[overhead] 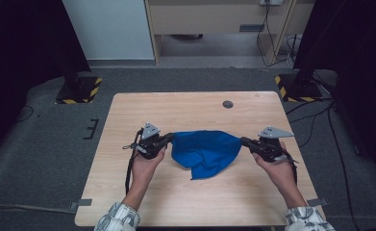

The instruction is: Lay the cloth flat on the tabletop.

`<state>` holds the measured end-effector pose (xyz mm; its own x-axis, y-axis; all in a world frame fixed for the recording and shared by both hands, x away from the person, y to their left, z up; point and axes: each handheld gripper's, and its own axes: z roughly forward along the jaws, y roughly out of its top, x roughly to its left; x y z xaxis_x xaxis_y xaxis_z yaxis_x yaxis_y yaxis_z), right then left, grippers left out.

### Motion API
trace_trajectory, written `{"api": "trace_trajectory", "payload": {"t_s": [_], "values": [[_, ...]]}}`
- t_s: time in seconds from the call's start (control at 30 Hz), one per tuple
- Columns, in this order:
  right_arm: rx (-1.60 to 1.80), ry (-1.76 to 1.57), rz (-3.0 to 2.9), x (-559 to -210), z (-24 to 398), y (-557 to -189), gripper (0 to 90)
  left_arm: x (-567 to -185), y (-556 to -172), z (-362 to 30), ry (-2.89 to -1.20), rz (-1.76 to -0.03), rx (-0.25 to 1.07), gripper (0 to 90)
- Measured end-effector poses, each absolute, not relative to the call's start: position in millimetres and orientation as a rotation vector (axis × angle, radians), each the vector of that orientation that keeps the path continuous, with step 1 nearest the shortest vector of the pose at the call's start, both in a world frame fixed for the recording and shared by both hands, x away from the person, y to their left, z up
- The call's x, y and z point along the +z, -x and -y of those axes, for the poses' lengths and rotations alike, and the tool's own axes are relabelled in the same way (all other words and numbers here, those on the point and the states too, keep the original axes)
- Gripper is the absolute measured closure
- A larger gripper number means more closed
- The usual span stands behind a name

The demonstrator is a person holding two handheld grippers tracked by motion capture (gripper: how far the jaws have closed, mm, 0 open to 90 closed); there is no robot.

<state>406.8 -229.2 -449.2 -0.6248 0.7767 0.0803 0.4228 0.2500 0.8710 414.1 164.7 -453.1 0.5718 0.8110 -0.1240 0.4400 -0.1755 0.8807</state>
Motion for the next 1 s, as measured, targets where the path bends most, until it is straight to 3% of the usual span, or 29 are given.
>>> {"api": "trace_trajectory", "payload": {"t_s": [1.0], "values": [[1.375, -0.977, -2.111, -382.4, 234.4, -367.4, 88.4, -429.3, -420.6, -164.9, -1.766, -0.992, 0.49, 87.2]]}}
